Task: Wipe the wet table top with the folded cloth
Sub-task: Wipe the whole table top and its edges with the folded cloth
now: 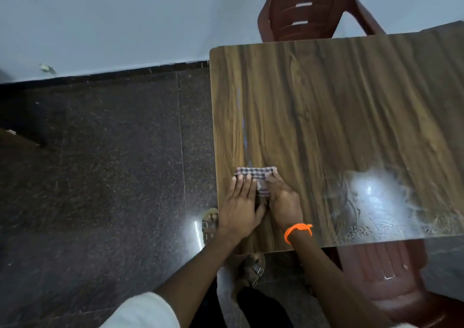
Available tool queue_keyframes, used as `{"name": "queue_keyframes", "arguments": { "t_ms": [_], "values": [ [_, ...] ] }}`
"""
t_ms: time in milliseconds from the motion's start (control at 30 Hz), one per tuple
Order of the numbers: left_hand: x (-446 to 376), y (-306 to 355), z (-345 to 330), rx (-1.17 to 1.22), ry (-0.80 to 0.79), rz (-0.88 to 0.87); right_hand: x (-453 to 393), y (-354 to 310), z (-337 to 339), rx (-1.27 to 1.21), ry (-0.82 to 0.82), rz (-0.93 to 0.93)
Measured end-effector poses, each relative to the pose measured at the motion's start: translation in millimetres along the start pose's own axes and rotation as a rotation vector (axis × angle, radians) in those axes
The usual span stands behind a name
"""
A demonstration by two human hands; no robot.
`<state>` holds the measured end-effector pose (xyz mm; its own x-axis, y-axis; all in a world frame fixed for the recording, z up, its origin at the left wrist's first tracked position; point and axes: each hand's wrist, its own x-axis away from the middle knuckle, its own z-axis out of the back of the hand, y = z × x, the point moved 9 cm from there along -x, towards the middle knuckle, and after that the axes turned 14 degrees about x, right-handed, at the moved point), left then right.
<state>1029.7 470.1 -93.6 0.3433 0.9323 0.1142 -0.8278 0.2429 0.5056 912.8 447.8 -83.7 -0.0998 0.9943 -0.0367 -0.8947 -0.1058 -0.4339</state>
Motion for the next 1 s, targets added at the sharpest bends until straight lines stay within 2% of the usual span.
{"name": "queue_keyframes", "arguments": {
  "t_ms": [133,267,433,600,700,833,1000],
  "values": [
    [12,-35,18,0.030,0.013,0.020,-15,-37,-15,0.056,-0.082,0.076],
    [54,-48,17,0.053,0.007,0.034,16,-70,-19,0.048,-0.090,0.163],
    [78,-28,-8,0.065,-0.086,0.017,61,-54,-8,0.015,-0.101,0.112],
    [26,4,-10,0.055,-0.111,-0.114,37,-9,12,0.036,-0.040,-0.018],
    [-15,5,6,0.037,-0.105,-0.107,-1,5,15,0.068,-0.014,-0.101],
    [-45,-25,31,0.013,-0.103,-0.063,-48,-17,5,0.060,-0.021,-0.047],
    [-23,-64,45,0.016,-0.107,-0.038,-55,-64,-6,0.055,-0.042,0.001]
  ]
}}
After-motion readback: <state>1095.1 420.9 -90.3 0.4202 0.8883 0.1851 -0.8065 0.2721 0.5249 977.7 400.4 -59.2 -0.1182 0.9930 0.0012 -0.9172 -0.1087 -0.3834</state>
